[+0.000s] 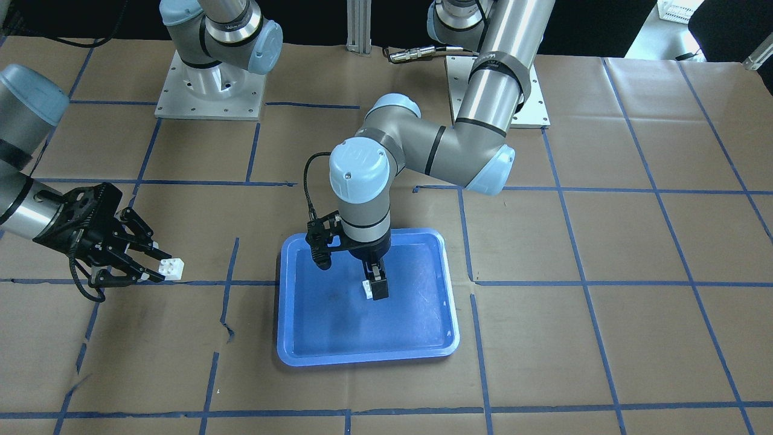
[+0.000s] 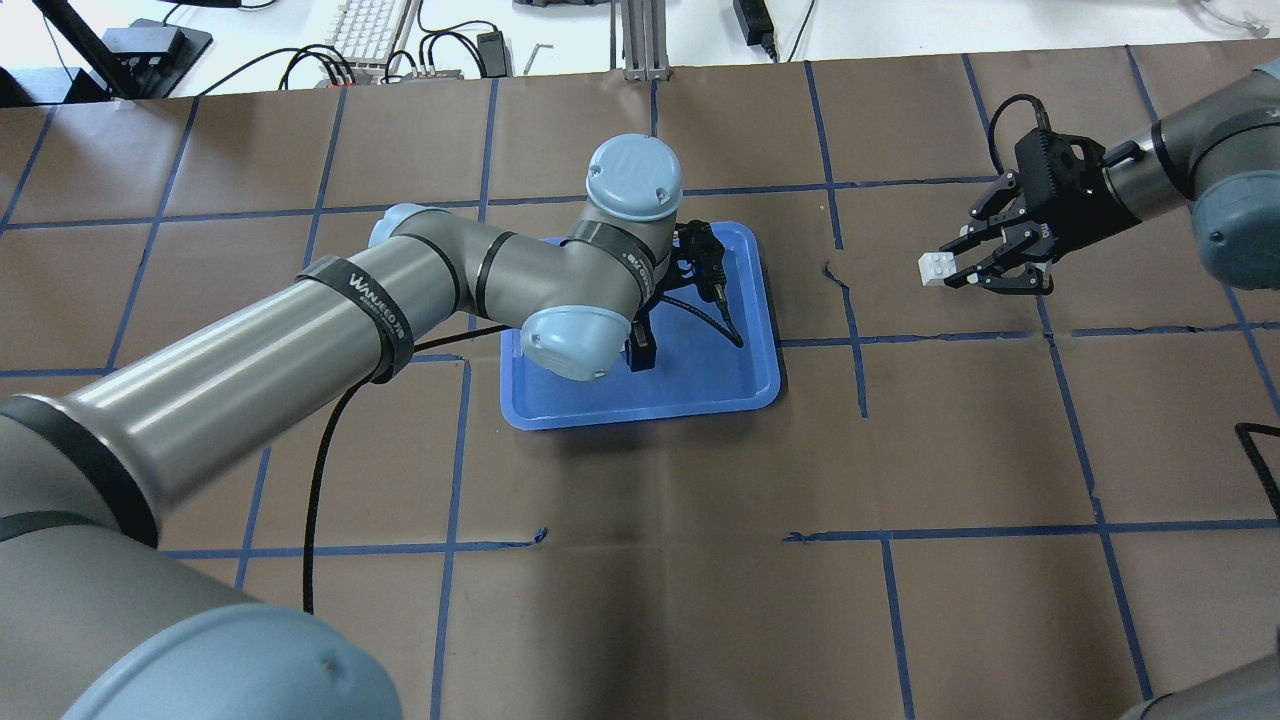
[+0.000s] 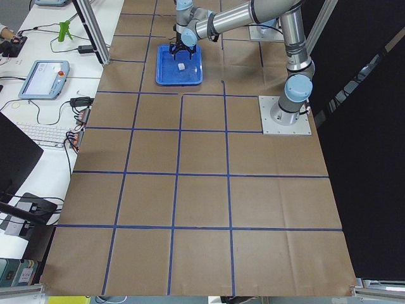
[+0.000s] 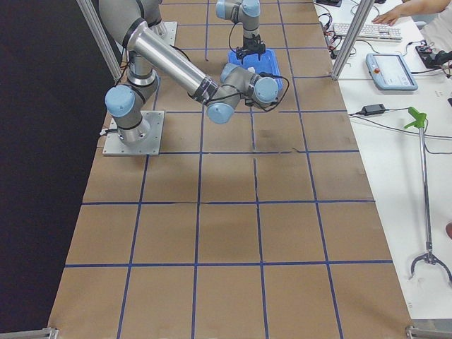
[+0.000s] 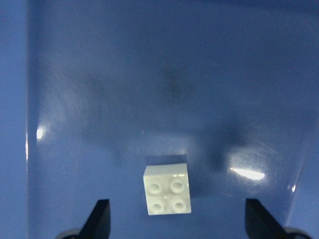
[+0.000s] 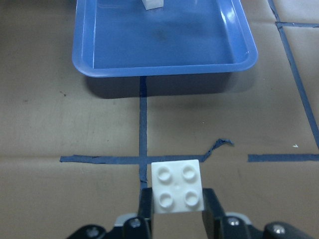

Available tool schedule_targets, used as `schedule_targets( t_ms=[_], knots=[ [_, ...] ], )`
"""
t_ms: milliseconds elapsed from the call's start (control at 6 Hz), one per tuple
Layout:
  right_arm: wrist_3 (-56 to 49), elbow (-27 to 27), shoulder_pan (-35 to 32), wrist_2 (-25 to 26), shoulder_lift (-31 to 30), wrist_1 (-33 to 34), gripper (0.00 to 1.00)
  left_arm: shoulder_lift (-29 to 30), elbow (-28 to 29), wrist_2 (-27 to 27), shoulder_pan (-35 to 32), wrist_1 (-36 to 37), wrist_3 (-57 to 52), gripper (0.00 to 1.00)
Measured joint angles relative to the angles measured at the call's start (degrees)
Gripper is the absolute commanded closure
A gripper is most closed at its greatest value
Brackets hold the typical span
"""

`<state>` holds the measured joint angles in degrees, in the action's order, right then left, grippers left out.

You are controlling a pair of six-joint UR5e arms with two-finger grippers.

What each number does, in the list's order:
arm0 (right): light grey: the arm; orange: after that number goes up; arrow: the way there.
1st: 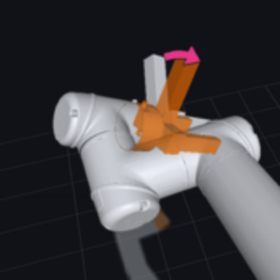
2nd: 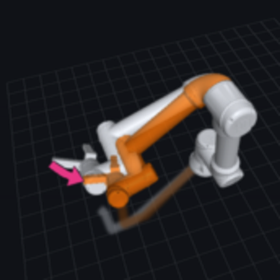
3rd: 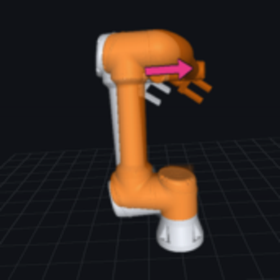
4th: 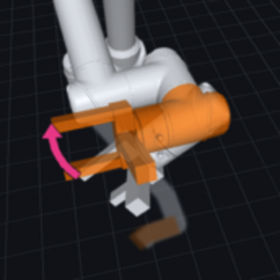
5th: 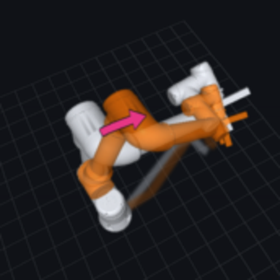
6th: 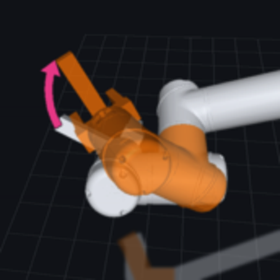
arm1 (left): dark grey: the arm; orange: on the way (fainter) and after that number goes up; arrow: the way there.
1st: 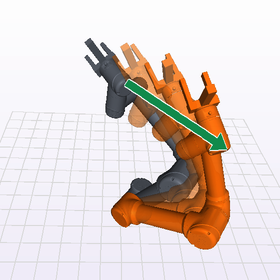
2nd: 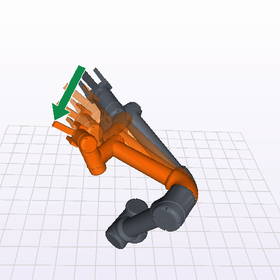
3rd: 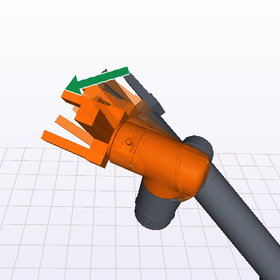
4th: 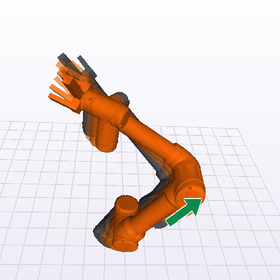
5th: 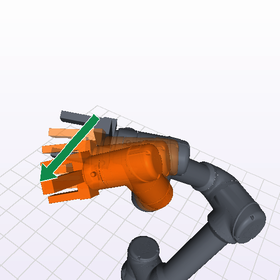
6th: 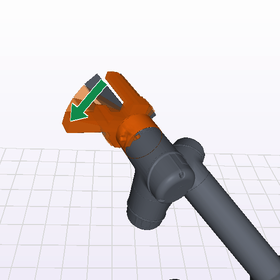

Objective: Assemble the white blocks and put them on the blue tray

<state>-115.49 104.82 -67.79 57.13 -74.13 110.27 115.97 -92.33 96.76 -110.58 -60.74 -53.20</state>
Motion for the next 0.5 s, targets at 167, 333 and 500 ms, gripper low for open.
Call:
schedule_targets(
  t_ms=[167,333,500],
  knots=[
    [1.2,0.0,-2.1,0.0,-0.3,0.1,0.69,-4.4,3.0,0.0,2.8,-9.9,4.1,0.01],
    [3.2,0.0,-4.6,-0.5,-0.5,0.8,0.68,-8.7,6.2,-0.1,5.1,-20.2,6.8,0.01],
    [6.6,0.2,-7.8,-1.4,-0.4,3.0,0.67,-12.7,8.0,-0.5,6.4,-27.8,8.2,0.01]
  ],
)
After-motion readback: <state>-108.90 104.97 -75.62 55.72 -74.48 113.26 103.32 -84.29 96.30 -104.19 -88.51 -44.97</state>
